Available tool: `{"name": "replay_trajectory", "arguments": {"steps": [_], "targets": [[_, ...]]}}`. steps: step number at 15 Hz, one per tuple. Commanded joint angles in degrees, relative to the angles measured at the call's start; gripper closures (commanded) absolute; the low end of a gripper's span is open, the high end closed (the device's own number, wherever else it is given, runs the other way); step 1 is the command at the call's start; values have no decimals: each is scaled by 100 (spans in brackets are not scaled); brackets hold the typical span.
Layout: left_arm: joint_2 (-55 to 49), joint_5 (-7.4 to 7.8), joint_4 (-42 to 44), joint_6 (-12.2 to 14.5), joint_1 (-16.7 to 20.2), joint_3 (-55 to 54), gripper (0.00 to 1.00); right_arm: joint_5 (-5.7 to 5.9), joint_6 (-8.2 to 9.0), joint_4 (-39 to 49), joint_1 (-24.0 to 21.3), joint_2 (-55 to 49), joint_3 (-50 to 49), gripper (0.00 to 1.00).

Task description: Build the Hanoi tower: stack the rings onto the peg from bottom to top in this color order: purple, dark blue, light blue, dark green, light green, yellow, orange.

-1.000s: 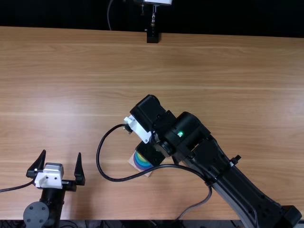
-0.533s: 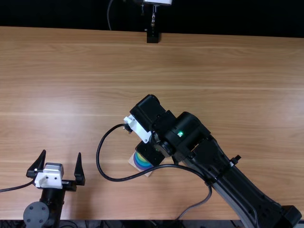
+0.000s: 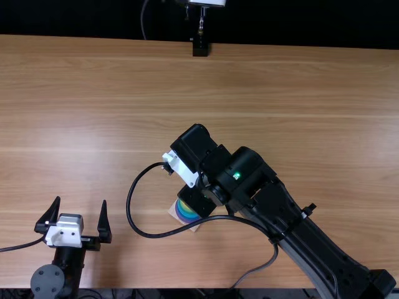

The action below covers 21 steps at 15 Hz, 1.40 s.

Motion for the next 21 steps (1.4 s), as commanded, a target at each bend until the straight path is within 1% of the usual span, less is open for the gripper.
{"name": "replay_trajectory", "arguments": {"steps": [1, 13, 16, 21], "targets": [[-71, 12, -20, 43, 48, -137, 0, -58, 16, 0, 7, -82, 141, 100], [-71, 12, -20, 43, 48, -137, 0, -48, 37, 0, -11, -65, 80, 100], [-71, 12, -20, 43, 48, -137, 0, -48, 37, 0, -11, 129, 80, 100], [-71, 12, -20, 43, 48, -137, 0, -48, 37, 0, -11, 137, 80, 100]]}}
